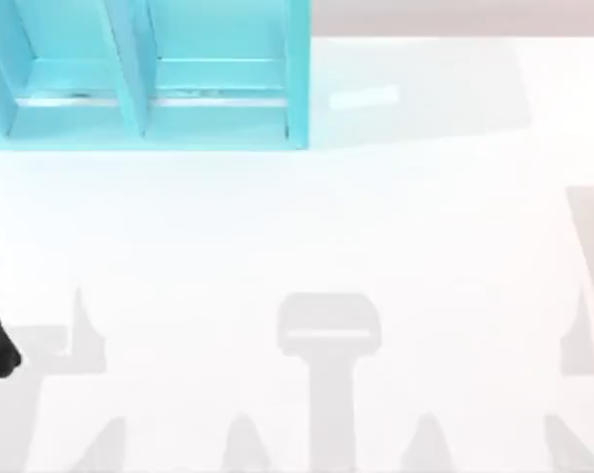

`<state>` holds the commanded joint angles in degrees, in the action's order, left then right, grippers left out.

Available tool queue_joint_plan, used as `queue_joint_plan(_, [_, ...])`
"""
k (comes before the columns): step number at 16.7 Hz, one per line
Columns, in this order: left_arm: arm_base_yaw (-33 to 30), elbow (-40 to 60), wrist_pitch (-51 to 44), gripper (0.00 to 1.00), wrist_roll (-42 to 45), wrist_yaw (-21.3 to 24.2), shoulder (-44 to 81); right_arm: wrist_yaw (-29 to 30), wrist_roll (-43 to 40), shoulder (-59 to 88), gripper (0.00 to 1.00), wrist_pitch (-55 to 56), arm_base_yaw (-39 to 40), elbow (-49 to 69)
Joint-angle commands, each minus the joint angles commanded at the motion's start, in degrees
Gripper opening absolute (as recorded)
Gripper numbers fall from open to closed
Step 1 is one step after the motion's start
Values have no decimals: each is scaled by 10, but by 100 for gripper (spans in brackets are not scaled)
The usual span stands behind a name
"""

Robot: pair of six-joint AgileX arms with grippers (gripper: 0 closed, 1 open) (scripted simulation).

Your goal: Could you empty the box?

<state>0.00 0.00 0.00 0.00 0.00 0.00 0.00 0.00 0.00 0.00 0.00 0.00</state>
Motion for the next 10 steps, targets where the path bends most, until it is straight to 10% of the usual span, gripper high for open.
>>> queue_joint_plan(10, [0, 0, 0, 100, 0, 0, 0, 8, -77, 219, 100, -182, -91, 187])
